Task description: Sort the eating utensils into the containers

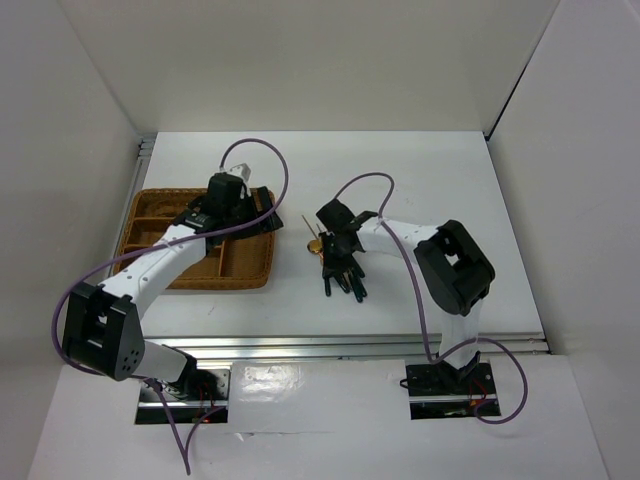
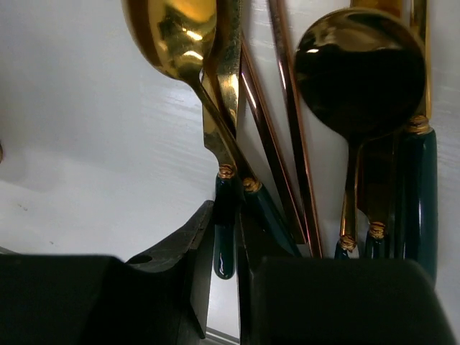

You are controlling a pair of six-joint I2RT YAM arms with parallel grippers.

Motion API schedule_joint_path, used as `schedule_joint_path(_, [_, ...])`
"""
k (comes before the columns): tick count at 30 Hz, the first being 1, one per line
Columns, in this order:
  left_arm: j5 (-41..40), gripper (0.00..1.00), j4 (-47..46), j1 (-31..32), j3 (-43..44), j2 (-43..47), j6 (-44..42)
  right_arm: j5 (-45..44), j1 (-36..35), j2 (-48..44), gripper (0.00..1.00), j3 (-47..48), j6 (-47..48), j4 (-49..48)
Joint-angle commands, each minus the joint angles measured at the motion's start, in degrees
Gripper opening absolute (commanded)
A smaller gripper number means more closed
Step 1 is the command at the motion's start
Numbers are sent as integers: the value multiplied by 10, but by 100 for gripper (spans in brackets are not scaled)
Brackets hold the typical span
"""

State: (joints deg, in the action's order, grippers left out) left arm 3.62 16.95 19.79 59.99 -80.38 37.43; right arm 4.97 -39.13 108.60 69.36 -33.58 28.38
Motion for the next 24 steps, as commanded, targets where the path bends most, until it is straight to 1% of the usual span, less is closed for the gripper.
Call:
schedule_joint_path(1, [-11,86,8,9,4,23,-17,-47,-3,26,7,9,4,26])
schedule_joint_path(4, [-4,86,8,10,-9,23,-17,-70,-3,33,0,31,-2,33])
schedule_joint_path(6, [15,86,14,10,-16,35,-17,-70,-3,33,0,48,-2,42])
schedule_joint_path(8, [61,86,8,10,-33,49,-17,-70,-3,18,0,59,-2,48])
schedule_joint_path(9, [82,86,-10,10,-51,55,-17,-70,-3,11,0,65,-2,48])
schedule_joint_path(10, [129,86,-24,10,-64,61,-17,-70,-3,5,0,79,-2,41])
schedule_joint_path(11, [156,86,-42,10,-77,68,-12,-70,-3,-7,0,86,4,30])
schedule_joint_path(12, [182,86,-59,10,-90,74,-12,-60,-3,-13,0,93,11,22])
schedule_joint_path(13, [233,86,-91,10,-111,82,-12,-39,2,-20,0,110,11,16])
schedule_joint_path(15, [269,86,-102,10,-116,82,-12,1,19,-25,0,125,18,-4])
schedule_joint_path(16, [278,86,-108,10,-116,76,-12,49,27,-25,0,131,18,-13])
schedule_joint_path(20, [304,86,-129,10,-116,71,-23,137,59,-44,0,117,18,-74])
schedule_joint_path(24, [319,86,-187,15,-130,59,-8,137,59,-44,0,122,18,-86])
